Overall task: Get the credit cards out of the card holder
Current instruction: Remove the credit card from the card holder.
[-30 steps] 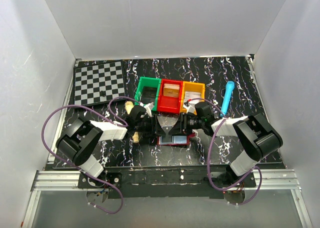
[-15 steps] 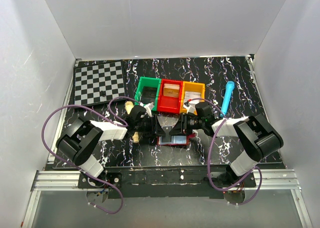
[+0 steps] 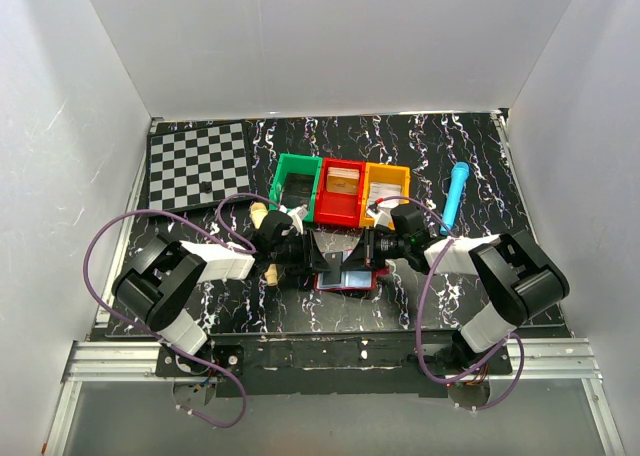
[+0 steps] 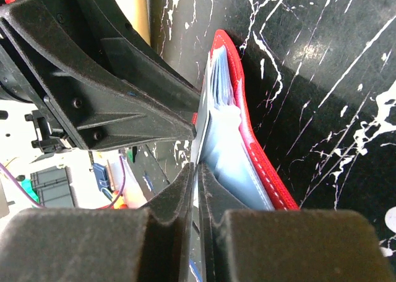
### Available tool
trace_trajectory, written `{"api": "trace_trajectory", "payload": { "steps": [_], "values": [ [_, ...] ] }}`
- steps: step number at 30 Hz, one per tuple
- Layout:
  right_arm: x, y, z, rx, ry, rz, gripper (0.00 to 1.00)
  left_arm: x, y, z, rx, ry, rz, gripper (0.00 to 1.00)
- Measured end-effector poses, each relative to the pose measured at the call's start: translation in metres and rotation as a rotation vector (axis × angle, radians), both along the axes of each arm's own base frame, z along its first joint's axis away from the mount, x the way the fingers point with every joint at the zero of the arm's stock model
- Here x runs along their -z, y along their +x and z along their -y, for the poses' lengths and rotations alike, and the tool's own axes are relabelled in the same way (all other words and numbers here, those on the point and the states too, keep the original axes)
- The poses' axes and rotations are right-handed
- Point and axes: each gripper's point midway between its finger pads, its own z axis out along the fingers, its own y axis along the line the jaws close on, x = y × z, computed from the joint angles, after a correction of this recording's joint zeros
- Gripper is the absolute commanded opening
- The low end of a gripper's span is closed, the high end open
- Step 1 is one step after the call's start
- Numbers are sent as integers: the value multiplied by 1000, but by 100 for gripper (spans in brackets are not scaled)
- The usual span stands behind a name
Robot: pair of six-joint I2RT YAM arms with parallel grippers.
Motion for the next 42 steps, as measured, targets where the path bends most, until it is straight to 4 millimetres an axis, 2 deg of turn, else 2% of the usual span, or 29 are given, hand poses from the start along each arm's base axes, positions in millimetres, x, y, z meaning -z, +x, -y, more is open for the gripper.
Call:
{"api": "trace_trajectory", "payload": {
  "steps": [6, 15, 25, 27, 31, 42],
  "values": [
    [-1, -1, 2, -1, -10, 2, 1, 1, 0, -1, -3, 7, -2, 25],
    [1, -5, 7, -5, -29, -6, 1, 5, -1, -3, -8, 25, -10, 0],
    [1, -4, 11, -3, -36, -4, 1, 9, -1, -3, -9, 29, -14, 0],
    [-1, -3, 11, -1, -34, 1, 6, 9, -1, -3, -9, 30, -14, 0],
    [-2, -3, 11, 0, -30, -2, 22, 9, -1, -3, -6, 27, -15, 0],
    [-6, -4, 8, -10, -2, -14, 31, 9, -2, 1, 10, 9, -14, 0]
  ]
}}
